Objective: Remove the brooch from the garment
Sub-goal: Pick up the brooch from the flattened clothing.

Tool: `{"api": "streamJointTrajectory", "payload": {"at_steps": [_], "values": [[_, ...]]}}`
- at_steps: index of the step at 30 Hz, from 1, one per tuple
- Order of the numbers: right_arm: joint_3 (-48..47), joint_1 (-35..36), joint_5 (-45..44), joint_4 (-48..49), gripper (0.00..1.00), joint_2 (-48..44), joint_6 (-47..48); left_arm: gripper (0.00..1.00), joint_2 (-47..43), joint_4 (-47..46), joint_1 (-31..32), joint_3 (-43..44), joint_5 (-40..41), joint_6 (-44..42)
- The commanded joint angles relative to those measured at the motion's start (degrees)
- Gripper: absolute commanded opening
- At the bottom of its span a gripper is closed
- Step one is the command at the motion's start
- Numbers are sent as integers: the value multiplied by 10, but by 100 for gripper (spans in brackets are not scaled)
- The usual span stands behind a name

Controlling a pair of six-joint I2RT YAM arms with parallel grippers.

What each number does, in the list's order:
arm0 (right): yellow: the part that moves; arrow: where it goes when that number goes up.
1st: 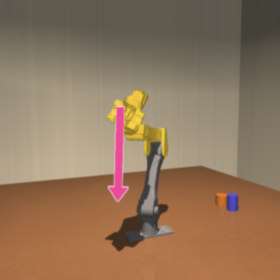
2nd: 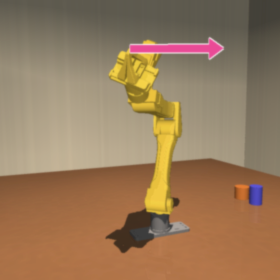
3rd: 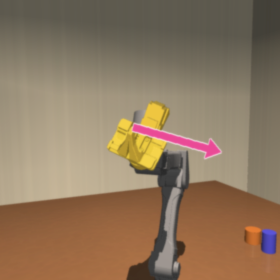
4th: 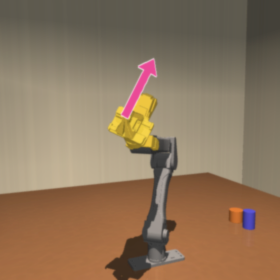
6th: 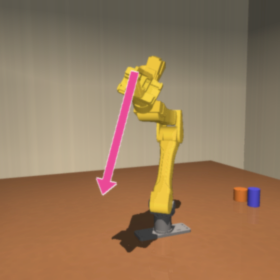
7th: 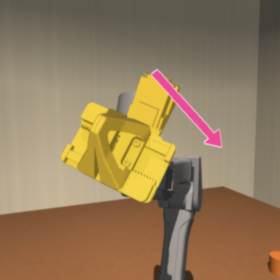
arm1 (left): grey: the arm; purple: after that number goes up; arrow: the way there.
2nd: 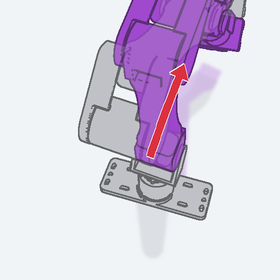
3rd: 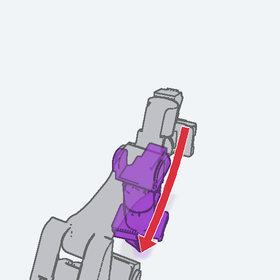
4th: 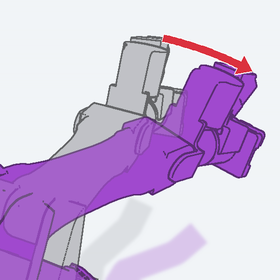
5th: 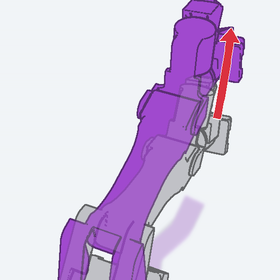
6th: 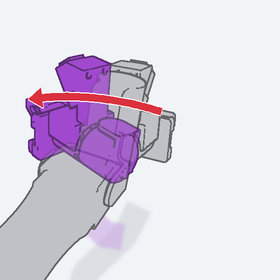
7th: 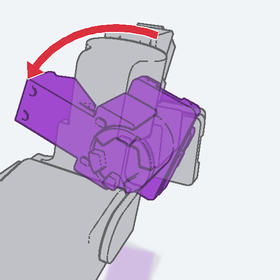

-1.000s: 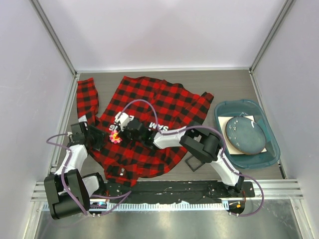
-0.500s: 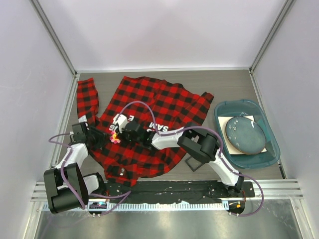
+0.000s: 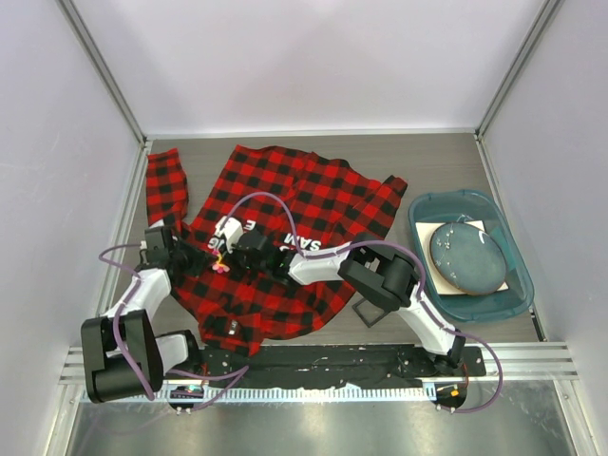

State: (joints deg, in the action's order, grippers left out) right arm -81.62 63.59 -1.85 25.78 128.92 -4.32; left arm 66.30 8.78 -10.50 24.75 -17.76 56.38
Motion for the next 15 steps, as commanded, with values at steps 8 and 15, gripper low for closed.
{"api": "streamJointTrajectory", "payload": {"at_steps": [8, 15], "values": [[5, 2, -22, 11, 37, -36, 25, 0, 20, 35, 5, 47, 20, -18], [10, 2, -43, 1, 42, -58, 40, 30, 37, 114, 5, 78, 50, -30]]}}
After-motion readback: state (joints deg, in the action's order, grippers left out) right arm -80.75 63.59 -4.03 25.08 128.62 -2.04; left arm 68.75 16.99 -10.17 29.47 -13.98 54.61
